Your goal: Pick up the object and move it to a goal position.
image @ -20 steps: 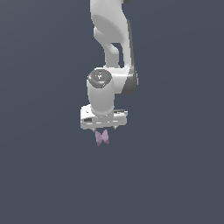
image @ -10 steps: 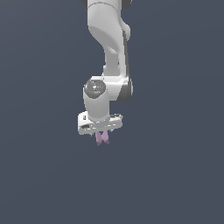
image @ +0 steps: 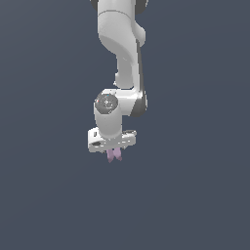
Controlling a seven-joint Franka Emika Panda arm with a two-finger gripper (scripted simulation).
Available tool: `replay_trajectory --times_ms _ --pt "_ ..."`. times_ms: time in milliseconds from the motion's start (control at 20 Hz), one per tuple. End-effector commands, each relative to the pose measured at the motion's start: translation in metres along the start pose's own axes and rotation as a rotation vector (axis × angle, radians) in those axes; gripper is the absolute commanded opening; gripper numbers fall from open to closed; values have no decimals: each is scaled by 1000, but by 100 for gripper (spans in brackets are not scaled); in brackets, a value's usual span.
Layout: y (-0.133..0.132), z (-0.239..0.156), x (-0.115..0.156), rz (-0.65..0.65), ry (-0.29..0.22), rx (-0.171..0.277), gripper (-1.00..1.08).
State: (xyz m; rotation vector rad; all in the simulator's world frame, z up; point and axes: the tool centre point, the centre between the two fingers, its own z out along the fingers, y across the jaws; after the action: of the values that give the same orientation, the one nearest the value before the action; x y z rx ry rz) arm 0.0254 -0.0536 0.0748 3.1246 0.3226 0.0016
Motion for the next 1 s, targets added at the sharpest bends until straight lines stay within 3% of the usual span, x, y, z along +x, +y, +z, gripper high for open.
replay_trajectory --times_ms 0,400,450,950 --pt "0 14 -1 -1 -1 0 100" --pt "0 34 0 -2 -1 0 100" --pt "0 34 0 -2 -1 0 -100" --pt "0 33 0 -3 0 0 -100"
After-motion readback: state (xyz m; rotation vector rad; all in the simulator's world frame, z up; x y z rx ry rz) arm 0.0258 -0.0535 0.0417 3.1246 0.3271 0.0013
